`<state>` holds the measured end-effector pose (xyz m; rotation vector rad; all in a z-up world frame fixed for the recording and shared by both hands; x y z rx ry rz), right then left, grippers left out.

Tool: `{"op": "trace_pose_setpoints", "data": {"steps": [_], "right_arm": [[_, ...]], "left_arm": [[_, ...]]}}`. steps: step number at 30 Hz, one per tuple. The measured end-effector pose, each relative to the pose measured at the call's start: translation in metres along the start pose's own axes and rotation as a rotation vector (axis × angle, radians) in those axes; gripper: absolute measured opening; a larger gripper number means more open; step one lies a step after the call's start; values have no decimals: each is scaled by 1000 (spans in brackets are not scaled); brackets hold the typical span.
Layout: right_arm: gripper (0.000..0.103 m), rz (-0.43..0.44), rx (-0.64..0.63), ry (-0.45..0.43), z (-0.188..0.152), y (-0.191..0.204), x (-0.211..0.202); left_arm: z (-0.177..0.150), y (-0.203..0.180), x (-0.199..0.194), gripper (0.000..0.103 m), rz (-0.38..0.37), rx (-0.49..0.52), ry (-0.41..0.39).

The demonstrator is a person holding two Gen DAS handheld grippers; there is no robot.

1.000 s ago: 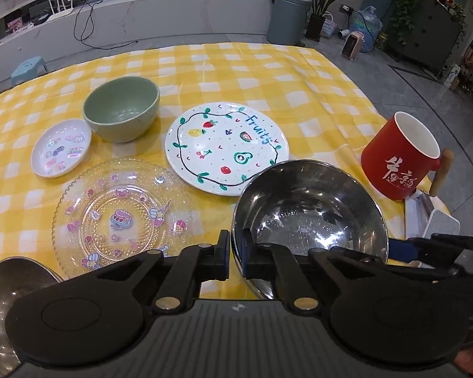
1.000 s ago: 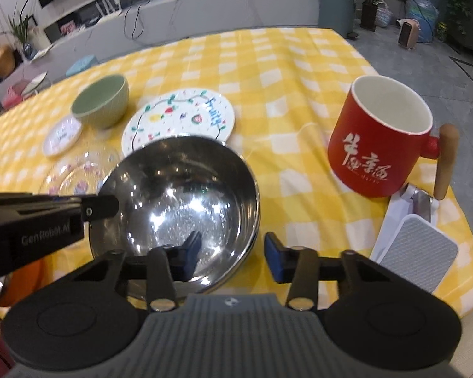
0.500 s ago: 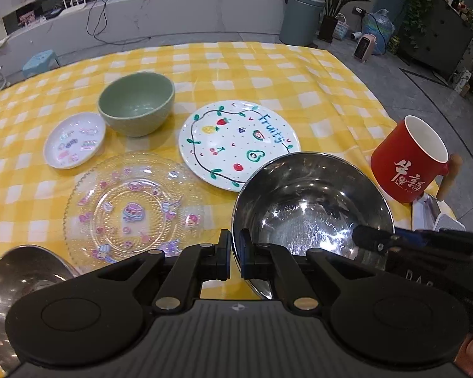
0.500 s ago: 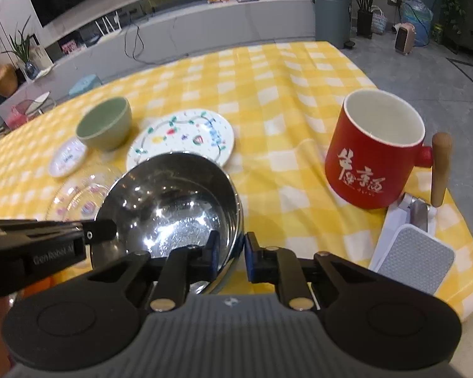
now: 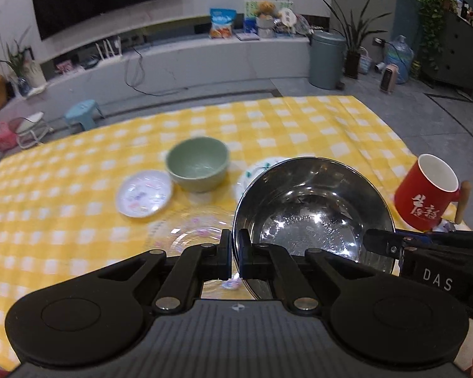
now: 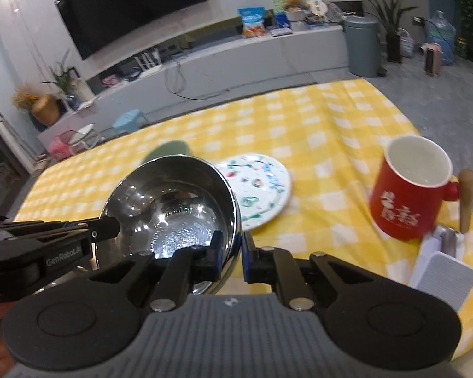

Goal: Organize plates and bowls
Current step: 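Carry the stacked bowls with the left tool and lower them onto the tablecloth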

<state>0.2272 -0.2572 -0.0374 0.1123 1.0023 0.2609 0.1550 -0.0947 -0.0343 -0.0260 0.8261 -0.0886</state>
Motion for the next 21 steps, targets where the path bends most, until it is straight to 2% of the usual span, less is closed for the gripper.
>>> {"op": "trace_pose_setpoints", "data": {"steps": [11,17,21], "right_arm": [[8,108,-44,-76,8,38,-27],[8,199,-68,-85,7,64,-36],[8,241,-90,-87,3,82,-41]], "left_arm": [[1,29,-41,4,59,-62,-54],[-3,53,-67,4,86,-114,-98],[-9,69,-75,5,87,-158,-95]]}}
Point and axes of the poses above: each gripper's, at about its wrist camera, not at the fingertips, and x roughly the way its jaws point, y to its left, z to its top, the point moved 5 cm from there along x, roughly the way its jaws point, and after that the axes turned 9 degrees about -z, right-handed, at the moved point
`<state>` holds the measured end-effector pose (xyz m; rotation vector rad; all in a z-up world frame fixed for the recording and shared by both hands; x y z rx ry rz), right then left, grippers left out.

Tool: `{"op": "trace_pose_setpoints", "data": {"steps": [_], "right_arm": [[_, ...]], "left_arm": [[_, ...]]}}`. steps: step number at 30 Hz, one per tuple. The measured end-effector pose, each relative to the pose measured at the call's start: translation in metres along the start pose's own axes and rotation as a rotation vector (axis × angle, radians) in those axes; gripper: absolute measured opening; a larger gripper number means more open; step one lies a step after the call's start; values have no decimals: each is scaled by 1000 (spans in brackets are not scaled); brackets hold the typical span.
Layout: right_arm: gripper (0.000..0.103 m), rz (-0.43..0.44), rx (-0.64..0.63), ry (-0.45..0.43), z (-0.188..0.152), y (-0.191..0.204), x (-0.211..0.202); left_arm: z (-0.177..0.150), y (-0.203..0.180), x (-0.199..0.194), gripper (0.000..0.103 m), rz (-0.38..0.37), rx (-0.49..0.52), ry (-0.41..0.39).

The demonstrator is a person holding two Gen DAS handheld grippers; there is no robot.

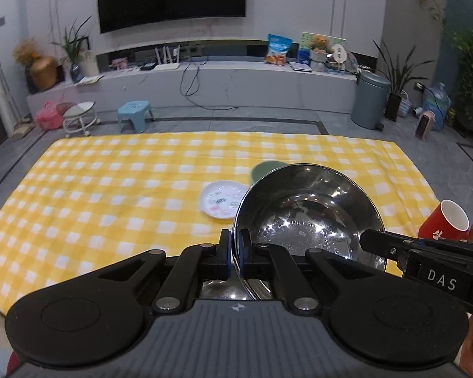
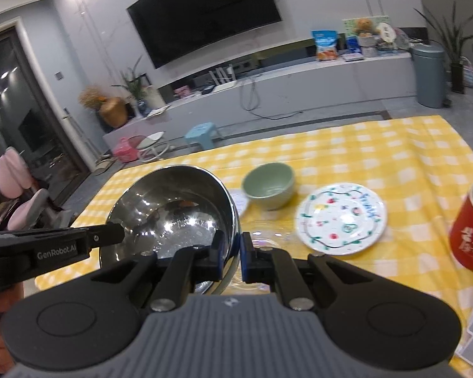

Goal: Organize plates and bowls
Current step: 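Carry the stacked bowls with the left tool and lower them onto the tablecloth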

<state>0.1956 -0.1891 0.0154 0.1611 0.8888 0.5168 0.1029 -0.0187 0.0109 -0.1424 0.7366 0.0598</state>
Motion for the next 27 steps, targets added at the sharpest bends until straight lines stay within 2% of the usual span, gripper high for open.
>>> {"op": "trace_pose_setpoints", "data": {"steps": [5,12,21,27], "right_arm": [[8,31,-29,11,-6,23,2],[8,49,-116,91,-27,51,22],[8,38,-161,187,-48,64,45],[9,22,-167,197,-53,63,50]], "left_arm": [[-9,25,-4,5,-3,-51,29],[-25,62,-1,5,-19,-116,103],[-50,80,14,5,-19,-127,194],[-57,82,22,5,-25,-107,200]]}}
Point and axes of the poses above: each gripper's, at about its wrist camera, not at the fingertips, and x roughly the way its jaws point, y to its left, z to its top, the point moved 5 cm from there along x, roughly the way its jaws point, and after that the axes turned 9 degrees about -z, right-handed, at the moved point
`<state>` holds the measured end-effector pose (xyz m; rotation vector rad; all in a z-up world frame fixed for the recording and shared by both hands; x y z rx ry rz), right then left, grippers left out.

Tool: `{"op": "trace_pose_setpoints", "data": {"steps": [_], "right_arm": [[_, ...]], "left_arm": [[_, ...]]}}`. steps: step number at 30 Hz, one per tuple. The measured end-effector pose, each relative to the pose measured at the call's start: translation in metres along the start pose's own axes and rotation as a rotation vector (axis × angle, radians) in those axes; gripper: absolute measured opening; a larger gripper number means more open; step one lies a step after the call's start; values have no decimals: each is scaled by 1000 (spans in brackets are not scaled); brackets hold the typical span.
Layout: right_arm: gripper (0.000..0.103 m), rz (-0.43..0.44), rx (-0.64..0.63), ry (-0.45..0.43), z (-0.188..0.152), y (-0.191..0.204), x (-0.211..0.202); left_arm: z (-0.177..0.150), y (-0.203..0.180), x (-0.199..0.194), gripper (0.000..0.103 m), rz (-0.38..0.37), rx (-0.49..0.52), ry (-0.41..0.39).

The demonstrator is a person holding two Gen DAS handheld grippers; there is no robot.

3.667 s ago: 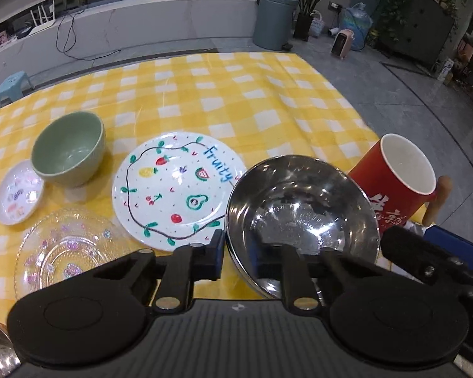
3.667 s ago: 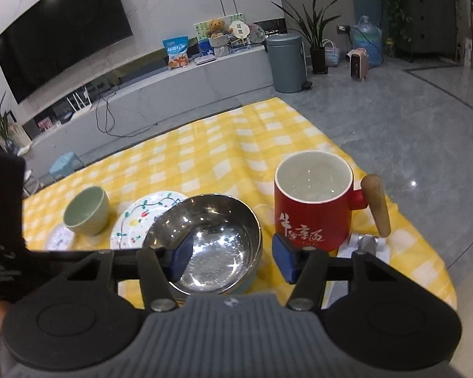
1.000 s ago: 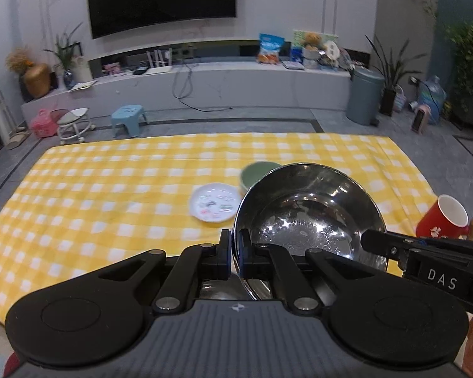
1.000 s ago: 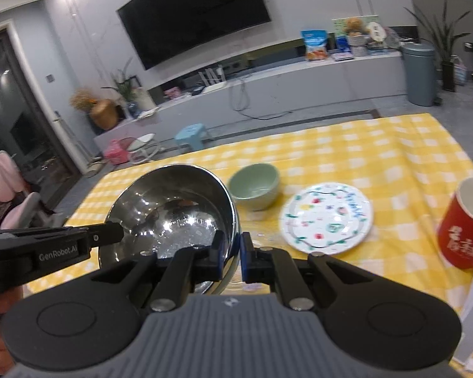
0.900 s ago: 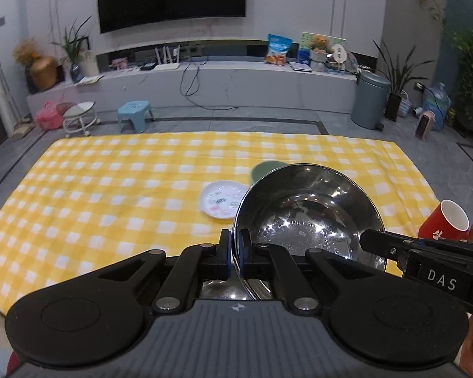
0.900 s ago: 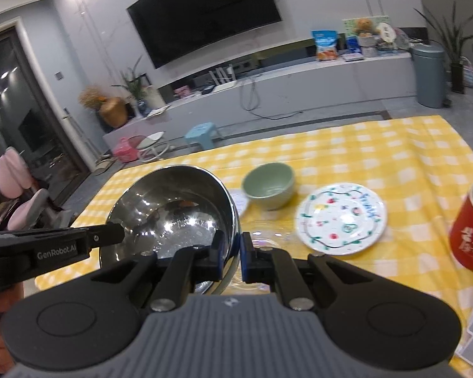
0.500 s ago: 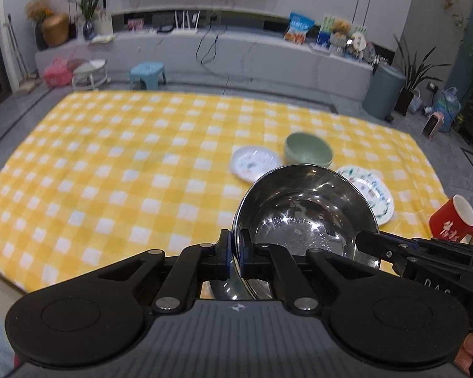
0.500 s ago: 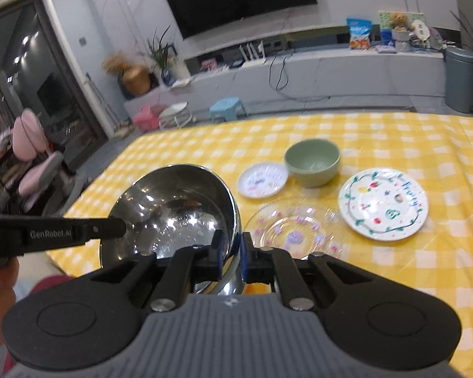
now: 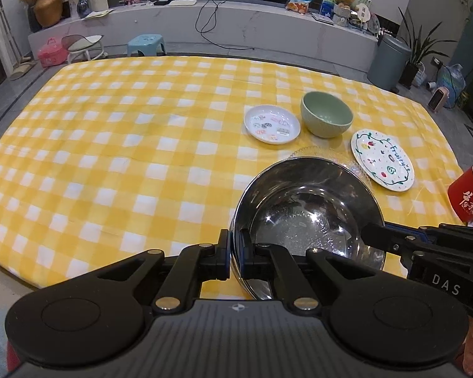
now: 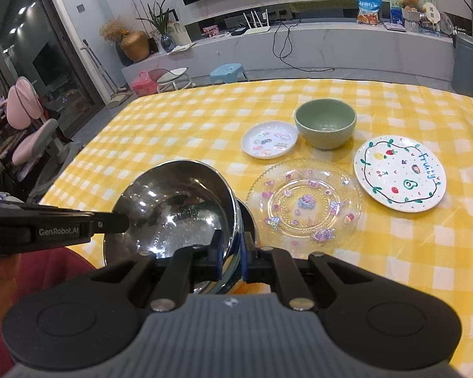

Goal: Organize plates and bowls
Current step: 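Carry the stacked bowls with the left tool and lower them onto the tablecloth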

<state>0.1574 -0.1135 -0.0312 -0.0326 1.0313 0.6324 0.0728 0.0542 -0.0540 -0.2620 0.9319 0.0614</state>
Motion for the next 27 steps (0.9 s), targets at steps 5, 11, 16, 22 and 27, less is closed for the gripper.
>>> {"op": "trace_pose_setpoints", "data": {"steps": [5,11,16,22,27], "right_arm": [[10,-6,8,24,-4,-1,10],[19,-1,10,12,-4,-1,10],[21,-4,23,2,-2,-3,8],[32,-32,27,-7,-2,-8,7],[40,-45,38,11,-4,-12,14]], "left_arm": [[-4,3,13,7,6,-1,29],[-7,5,15,16,-32,-17,41],[-8,6,12,16,-18,-19,32],[-8,9,11,30,12,-3,17],[-8,9,15,44,63,37,-11]]}}
Point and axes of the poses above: each gripper's, at about its wrist camera, not at the fingertips, and x roughly the way its jaws point, y to its left, z to its top, the point moved 5 cm from there along x, roughly the way its jaws point, and after that the axes turned 9 degrees about -z, right-handed, at the moved point
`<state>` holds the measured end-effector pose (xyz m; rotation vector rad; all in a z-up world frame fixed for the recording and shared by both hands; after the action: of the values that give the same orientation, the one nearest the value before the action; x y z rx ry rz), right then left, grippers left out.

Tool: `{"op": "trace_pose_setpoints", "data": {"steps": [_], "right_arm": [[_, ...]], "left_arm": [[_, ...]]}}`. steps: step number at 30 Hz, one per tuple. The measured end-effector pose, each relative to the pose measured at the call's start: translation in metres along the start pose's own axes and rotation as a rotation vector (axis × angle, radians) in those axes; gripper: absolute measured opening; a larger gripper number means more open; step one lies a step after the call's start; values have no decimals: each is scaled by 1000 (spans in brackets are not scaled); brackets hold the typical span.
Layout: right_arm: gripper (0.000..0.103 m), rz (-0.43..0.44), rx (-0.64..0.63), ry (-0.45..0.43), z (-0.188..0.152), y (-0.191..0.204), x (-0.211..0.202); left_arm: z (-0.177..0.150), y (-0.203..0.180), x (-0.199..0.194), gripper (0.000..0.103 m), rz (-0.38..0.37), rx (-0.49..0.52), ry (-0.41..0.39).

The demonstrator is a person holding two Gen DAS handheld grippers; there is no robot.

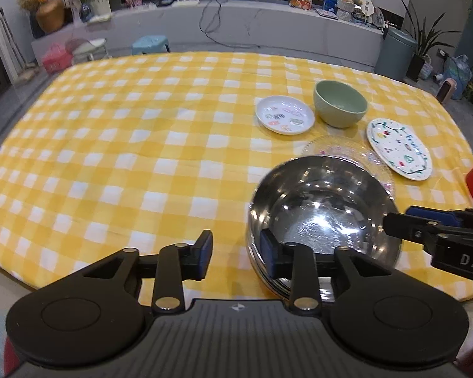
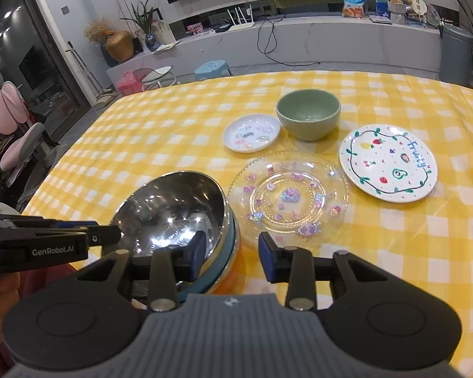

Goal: Organize plates and bowls
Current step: 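Carry the stacked bowls with the left tool and lower them onto the tablecloth, then open the left tool and lift it off the stacked bowls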

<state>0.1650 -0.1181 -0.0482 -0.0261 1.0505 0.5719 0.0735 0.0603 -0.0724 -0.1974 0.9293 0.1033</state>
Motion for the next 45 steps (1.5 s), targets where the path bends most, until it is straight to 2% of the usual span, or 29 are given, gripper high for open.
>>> {"op": "trace_pose_setpoints", "data": {"steps": [3,9,14,18,25,30,36,45], "right_arm": [[47,-23,-20,0,-1,-1,3],[48,32,74,35,-3,-14,11],[51,54,129,50,-4,-19,15],[54,51,142,53,-5,-21,17],[54,45,149,58,-4,-22,18],[54,20,135,21,0,-20,9],[54,46,167,-27,9,-27,-7],[54,15,240,-60,15,-52,-18]], "left_arm": [[-1,1,3,49,18,12,-7],[-2,9,8,55,-1,-41,2],[-3,12,10,59,-15,-47,4],[-5,13,11,60,-25,-63,2],[-6,9,12,60,-21,-32,-7],[-4,11,3,59,-55,-42,-40],[7,12,-14,59,-116,-66,-108],[30,-1,-25,59,-96,-17,-148]]}}
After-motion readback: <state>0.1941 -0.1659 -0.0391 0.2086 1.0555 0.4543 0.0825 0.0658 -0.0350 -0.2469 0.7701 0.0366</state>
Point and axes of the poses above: each gripper's, at about its wrist camera, not at the fingertips, and x roughly the way its jaws point, y to its left, z to its top, the point moved 5 cm from there along x, roughly the way its jaws point, and after that the axes turned 9 degrees about -z, right-handed, at the moved point
